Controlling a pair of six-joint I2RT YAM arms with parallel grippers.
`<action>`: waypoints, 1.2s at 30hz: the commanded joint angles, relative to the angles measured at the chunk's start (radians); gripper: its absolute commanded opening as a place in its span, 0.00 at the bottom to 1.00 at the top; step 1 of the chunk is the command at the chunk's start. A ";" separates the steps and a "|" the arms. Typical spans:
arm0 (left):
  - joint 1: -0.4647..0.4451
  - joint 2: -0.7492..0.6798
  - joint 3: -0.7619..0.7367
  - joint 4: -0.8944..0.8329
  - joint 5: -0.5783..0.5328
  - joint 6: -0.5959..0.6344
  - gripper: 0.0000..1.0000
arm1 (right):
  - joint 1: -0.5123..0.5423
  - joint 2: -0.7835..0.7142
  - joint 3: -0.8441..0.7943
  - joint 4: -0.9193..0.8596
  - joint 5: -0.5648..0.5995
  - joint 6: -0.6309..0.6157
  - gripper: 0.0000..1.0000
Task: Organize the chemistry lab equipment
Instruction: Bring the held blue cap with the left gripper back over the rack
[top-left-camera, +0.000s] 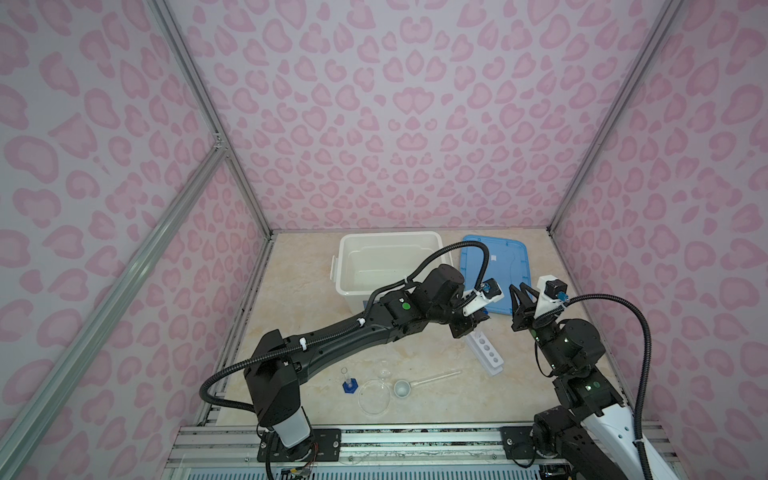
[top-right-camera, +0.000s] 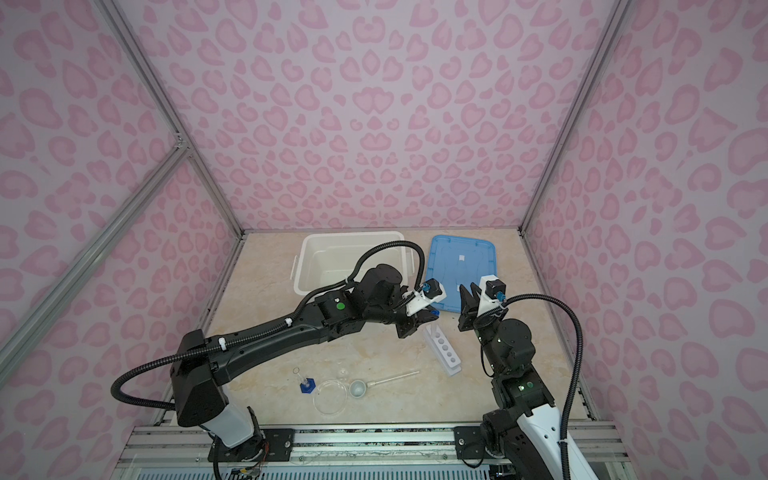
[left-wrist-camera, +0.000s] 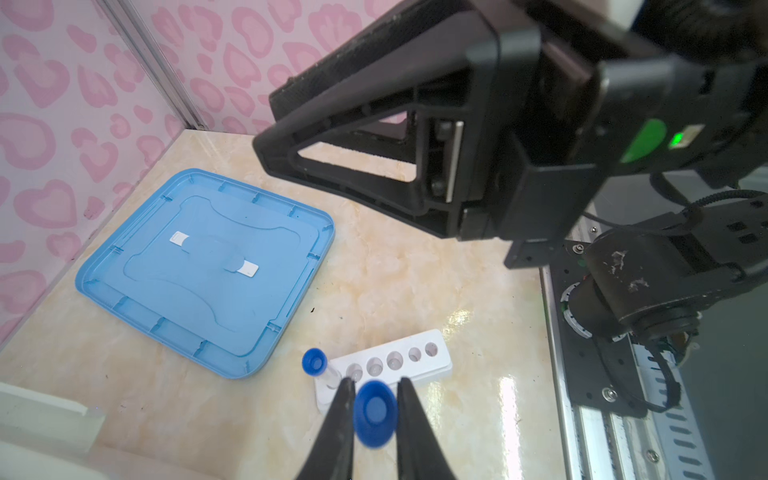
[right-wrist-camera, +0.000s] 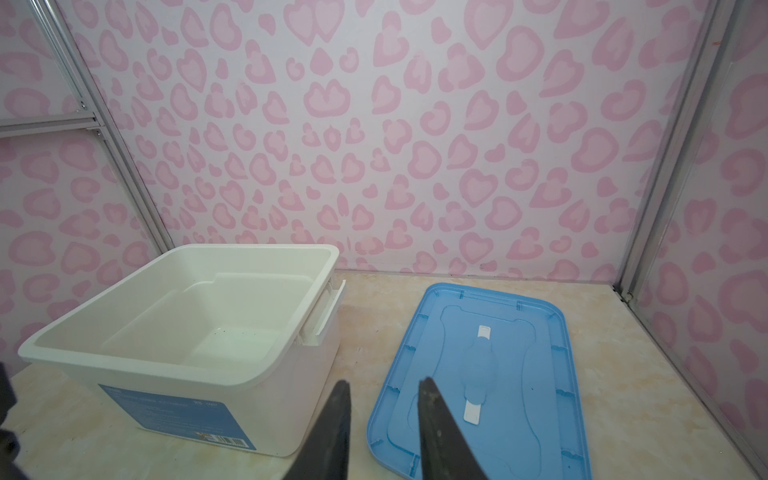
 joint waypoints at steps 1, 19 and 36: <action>-0.003 0.021 0.014 0.065 -0.007 0.008 0.12 | 0.000 -0.008 -0.007 0.029 -0.008 0.008 0.29; -0.005 0.110 0.034 0.108 -0.040 0.026 0.13 | 0.000 -0.024 -0.025 0.054 -0.007 0.014 0.28; -0.005 0.154 0.033 0.117 -0.047 0.023 0.12 | -0.001 -0.027 -0.034 0.070 -0.009 0.015 0.28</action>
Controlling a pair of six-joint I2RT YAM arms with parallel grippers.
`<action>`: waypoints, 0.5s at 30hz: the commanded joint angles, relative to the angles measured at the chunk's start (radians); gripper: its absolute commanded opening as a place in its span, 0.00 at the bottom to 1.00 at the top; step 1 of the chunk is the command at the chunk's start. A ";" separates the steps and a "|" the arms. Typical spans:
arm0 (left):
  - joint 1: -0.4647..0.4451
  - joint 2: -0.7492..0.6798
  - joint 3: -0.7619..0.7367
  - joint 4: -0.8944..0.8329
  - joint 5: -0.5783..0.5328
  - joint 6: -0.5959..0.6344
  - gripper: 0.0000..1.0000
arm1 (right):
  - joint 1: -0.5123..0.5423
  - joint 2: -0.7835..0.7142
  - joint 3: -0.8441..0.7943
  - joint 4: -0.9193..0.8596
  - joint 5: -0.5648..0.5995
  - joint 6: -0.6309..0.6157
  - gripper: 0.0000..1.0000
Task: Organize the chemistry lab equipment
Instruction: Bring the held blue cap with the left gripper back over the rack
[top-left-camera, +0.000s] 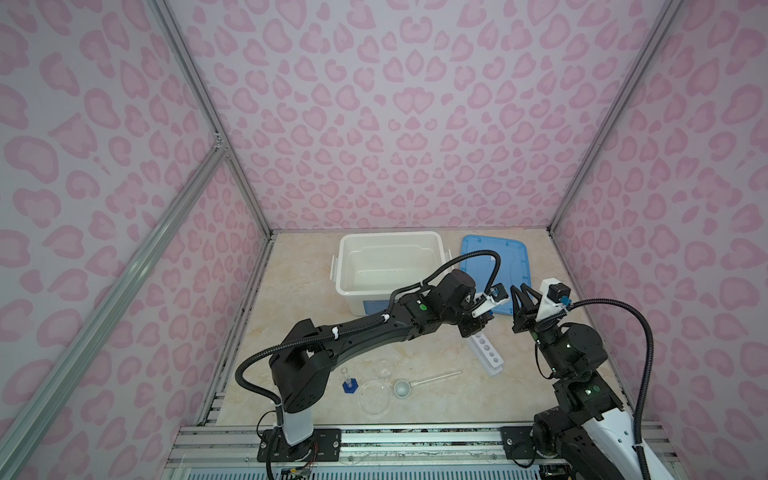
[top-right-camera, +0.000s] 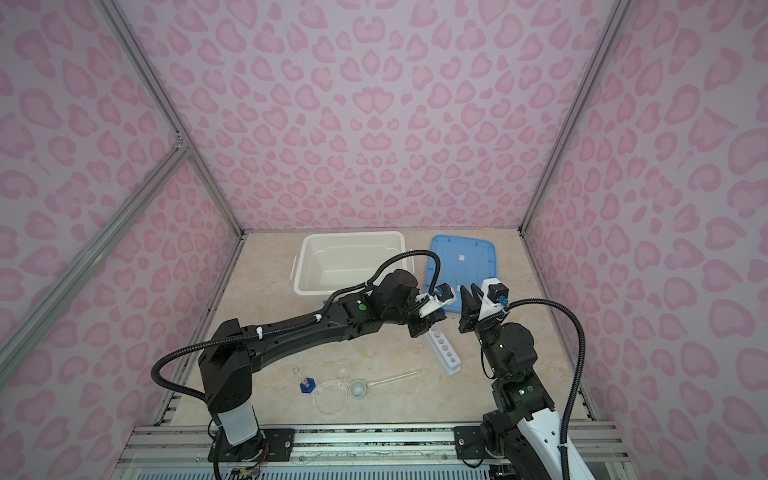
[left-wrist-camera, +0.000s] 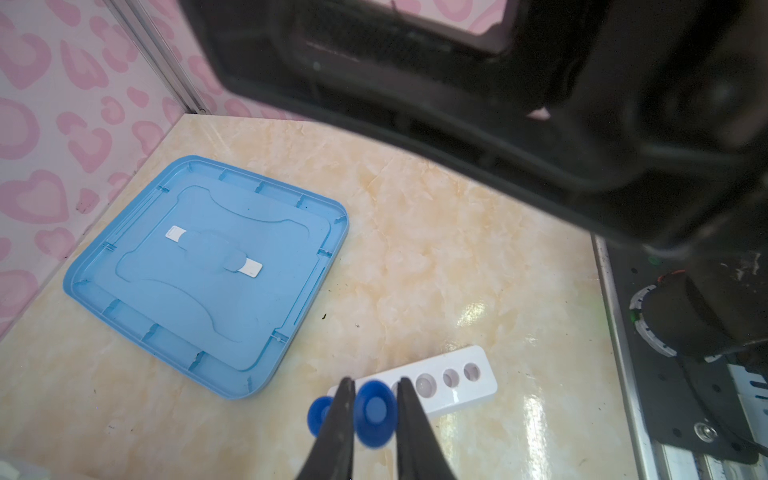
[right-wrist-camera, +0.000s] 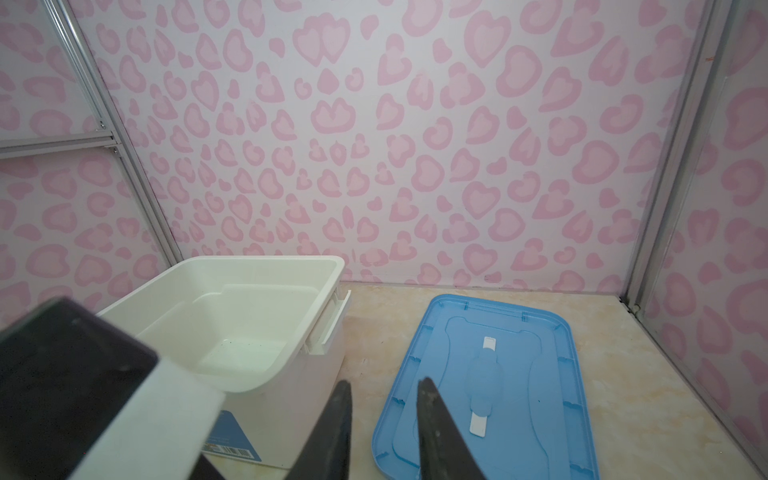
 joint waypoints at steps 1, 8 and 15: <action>0.000 0.010 0.008 0.033 0.002 -0.006 0.12 | -0.002 -0.003 -0.004 0.025 -0.001 0.008 0.28; 0.000 0.019 0.005 0.038 -0.002 -0.012 0.12 | -0.001 0.000 -0.005 0.028 -0.004 0.009 0.28; 0.000 0.029 -0.003 0.048 -0.004 -0.017 0.12 | -0.001 -0.001 -0.007 0.025 -0.007 0.007 0.28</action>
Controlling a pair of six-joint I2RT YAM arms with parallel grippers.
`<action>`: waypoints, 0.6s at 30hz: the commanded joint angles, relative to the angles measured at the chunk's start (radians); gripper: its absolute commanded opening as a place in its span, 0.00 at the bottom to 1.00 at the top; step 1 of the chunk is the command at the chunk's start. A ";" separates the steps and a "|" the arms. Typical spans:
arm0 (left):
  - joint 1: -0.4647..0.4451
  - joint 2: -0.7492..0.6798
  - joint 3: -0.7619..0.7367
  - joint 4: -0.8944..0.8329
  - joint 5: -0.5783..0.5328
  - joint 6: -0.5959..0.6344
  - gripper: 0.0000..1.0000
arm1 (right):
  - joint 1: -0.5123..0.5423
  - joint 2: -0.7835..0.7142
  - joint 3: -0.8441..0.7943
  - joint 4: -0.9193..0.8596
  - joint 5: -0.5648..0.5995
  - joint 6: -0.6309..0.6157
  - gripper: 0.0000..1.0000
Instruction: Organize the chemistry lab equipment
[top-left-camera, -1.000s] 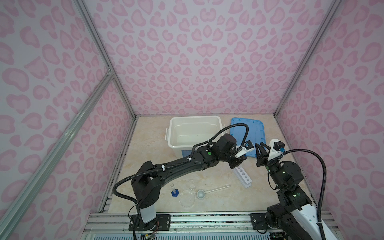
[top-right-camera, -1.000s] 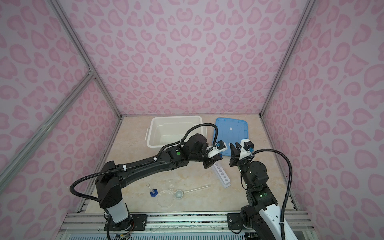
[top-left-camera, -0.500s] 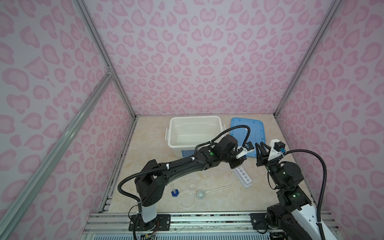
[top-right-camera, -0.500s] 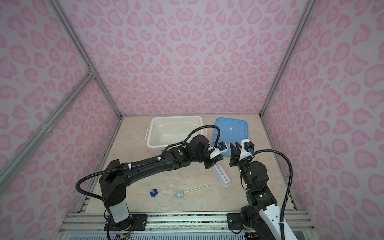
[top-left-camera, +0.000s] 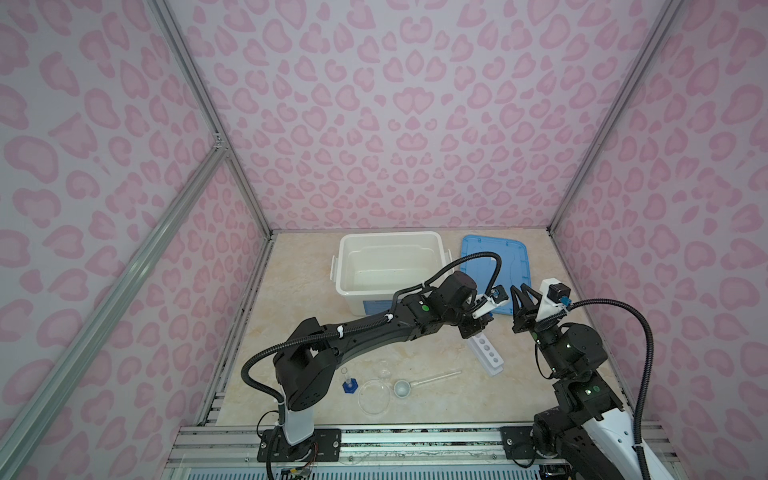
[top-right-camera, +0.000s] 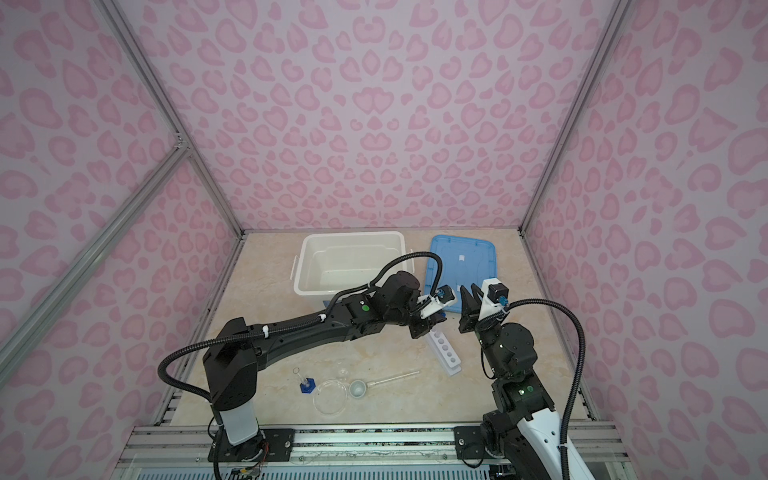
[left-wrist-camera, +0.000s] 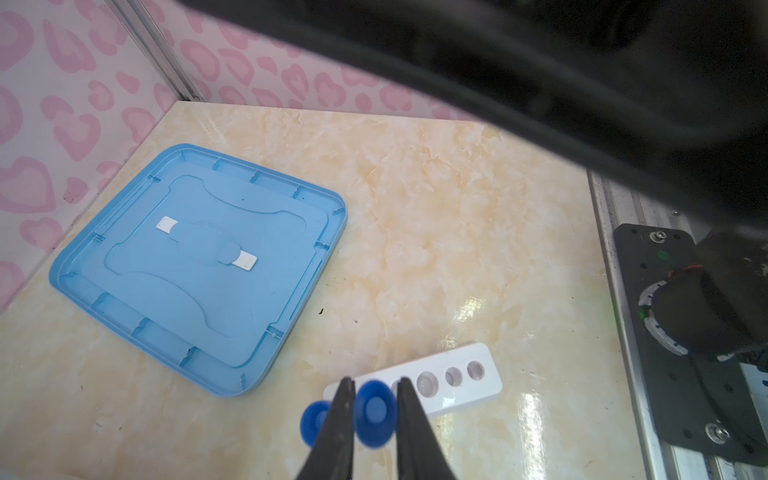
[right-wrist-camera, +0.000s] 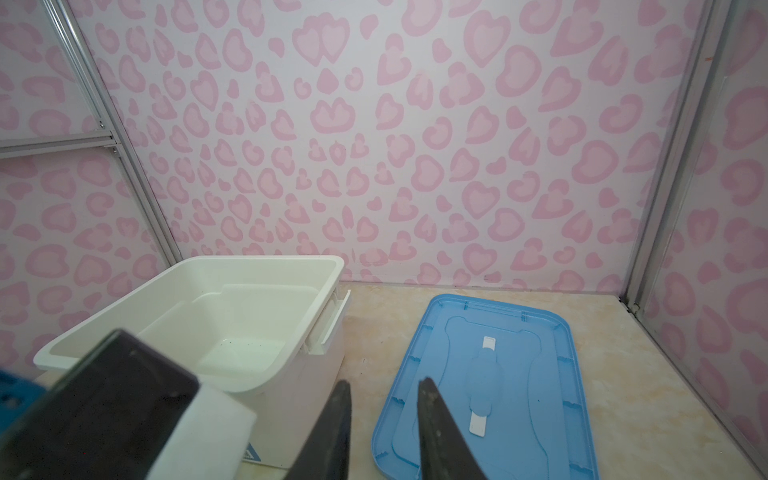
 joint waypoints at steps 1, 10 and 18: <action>0.001 0.009 -0.002 0.041 -0.006 -0.013 0.12 | 0.001 -0.002 -0.005 0.026 -0.006 0.008 0.28; 0.000 0.023 -0.011 0.055 -0.010 -0.014 0.13 | 0.000 -0.002 -0.006 0.026 -0.008 0.008 0.28; 0.001 0.032 -0.027 0.074 -0.031 -0.016 0.14 | 0.000 0.003 -0.008 0.031 -0.009 0.010 0.28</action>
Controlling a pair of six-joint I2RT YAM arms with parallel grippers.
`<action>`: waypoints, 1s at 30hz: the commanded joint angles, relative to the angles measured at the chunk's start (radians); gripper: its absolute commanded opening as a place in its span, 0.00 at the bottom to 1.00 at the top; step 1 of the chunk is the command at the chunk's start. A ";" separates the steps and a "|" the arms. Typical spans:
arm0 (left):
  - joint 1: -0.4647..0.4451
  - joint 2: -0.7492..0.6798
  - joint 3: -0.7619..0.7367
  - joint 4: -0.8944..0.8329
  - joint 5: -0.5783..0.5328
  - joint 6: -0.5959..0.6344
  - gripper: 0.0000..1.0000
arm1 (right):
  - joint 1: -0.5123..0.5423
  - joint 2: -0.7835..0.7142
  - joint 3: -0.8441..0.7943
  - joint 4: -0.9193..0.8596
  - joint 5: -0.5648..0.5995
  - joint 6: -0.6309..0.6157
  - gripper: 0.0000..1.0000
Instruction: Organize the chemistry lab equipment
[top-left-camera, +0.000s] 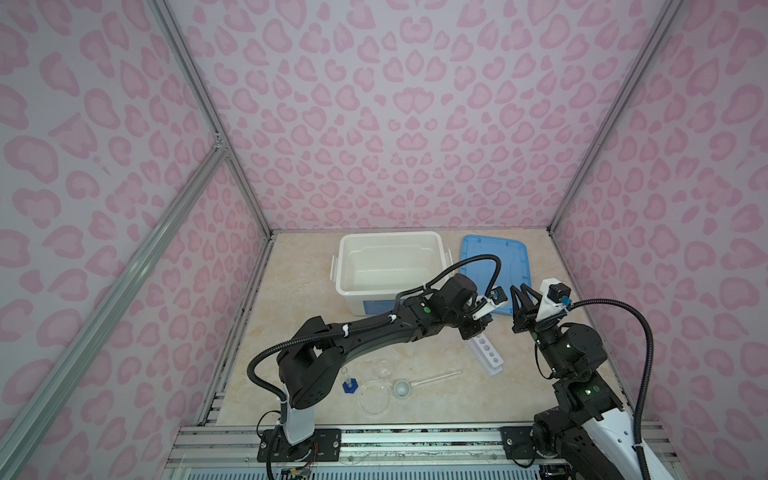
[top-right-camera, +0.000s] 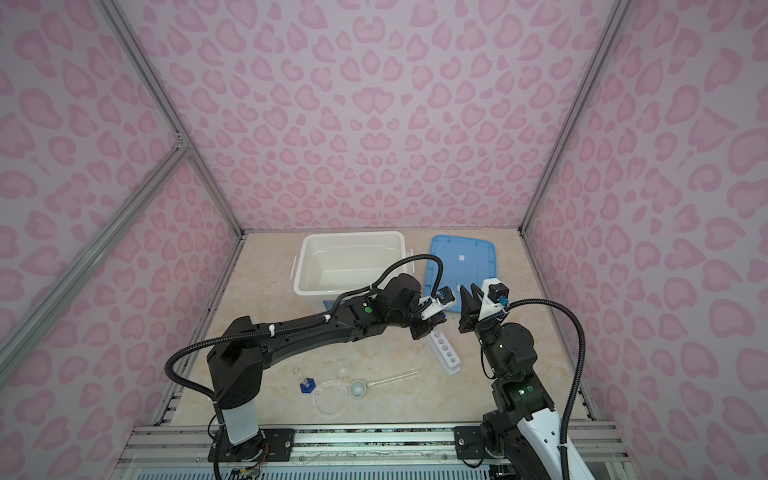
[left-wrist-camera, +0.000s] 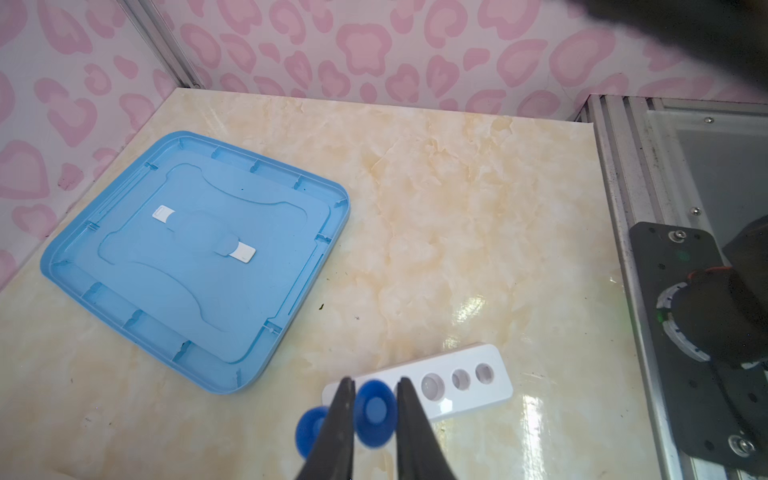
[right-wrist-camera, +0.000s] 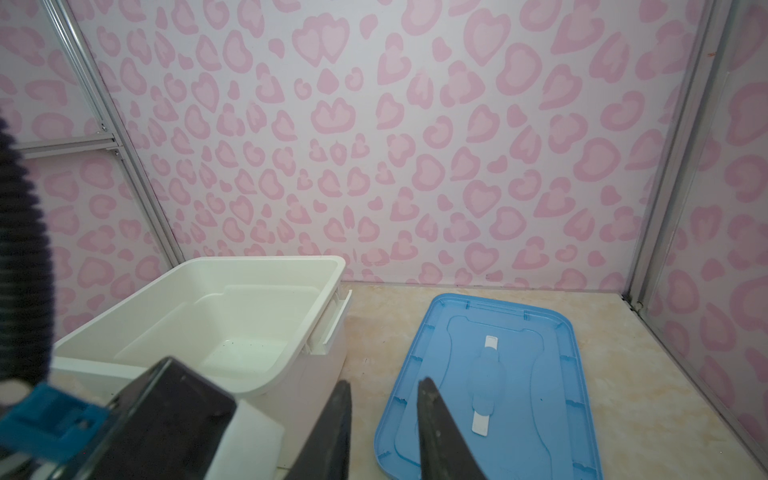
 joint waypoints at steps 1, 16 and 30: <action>0.001 0.009 -0.008 0.043 -0.014 -0.002 0.14 | 0.000 0.001 -0.008 0.031 -0.005 -0.001 0.28; 0.002 0.015 -0.018 0.055 -0.027 -0.003 0.19 | 0.000 0.001 -0.008 0.032 -0.004 0.000 0.28; 0.002 0.018 -0.023 0.067 -0.030 -0.005 0.26 | 0.000 0.002 -0.010 0.035 -0.007 0.001 0.28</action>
